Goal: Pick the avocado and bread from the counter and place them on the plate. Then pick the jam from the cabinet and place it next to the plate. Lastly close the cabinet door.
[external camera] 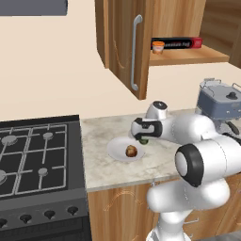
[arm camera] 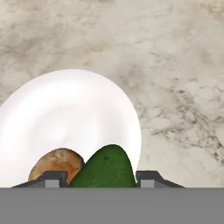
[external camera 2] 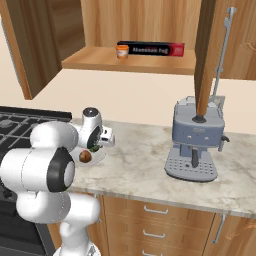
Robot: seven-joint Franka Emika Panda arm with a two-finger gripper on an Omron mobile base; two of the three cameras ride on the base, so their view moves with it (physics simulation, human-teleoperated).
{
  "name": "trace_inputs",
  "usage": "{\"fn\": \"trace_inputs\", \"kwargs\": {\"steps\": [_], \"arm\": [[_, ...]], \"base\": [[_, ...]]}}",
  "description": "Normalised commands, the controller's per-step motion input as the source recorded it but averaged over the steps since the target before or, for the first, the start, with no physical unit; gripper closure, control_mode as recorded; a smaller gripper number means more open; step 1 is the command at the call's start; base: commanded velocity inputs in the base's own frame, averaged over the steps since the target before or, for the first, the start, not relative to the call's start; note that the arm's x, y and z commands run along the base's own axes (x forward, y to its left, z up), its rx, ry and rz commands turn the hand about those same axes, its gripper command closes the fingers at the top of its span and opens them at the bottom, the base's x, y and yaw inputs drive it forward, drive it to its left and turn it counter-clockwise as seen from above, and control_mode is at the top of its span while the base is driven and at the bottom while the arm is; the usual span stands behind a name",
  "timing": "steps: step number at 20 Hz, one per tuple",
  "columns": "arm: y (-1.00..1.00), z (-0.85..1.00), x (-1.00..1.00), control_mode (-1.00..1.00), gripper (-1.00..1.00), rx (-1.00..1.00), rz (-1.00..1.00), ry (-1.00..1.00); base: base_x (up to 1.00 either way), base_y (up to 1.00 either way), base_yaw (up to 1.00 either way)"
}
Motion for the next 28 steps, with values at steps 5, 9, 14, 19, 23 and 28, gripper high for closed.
{"fn": "trace_inputs", "kwargs": {"steps": [5, 9, 14, 19, 23, 28], "arm": [[0.20, -0.23, 0.34, -1.00, 1.00, 0.00, 0.00, 0.00], [0.24, -0.26, 0.05, -1.00, 1.00, 0.00, 0.01, 0.00], [0.21, -0.07, 0.08, -1.00, -1.00, 0.00, 0.00, -0.01], [0.05, 0.00, 0.00, -1.00, -1.00, 0.00, 0.00, -0.02], [0.00, 0.32, 0.00, -1.00, -1.00, 0.00, 0.00, -0.08], [0.00, 0.58, -0.16, -1.00, -1.00, 0.00, 0.00, -0.13]], "base": [[0.00, 0.00, 0.00], [0.00, 0.00, 0.00], [0.00, 0.00, 0.00], [0.00, 0.00, 0.00], [0.00, 0.00, 0.00], [0.00, 0.00, 0.00]]}}
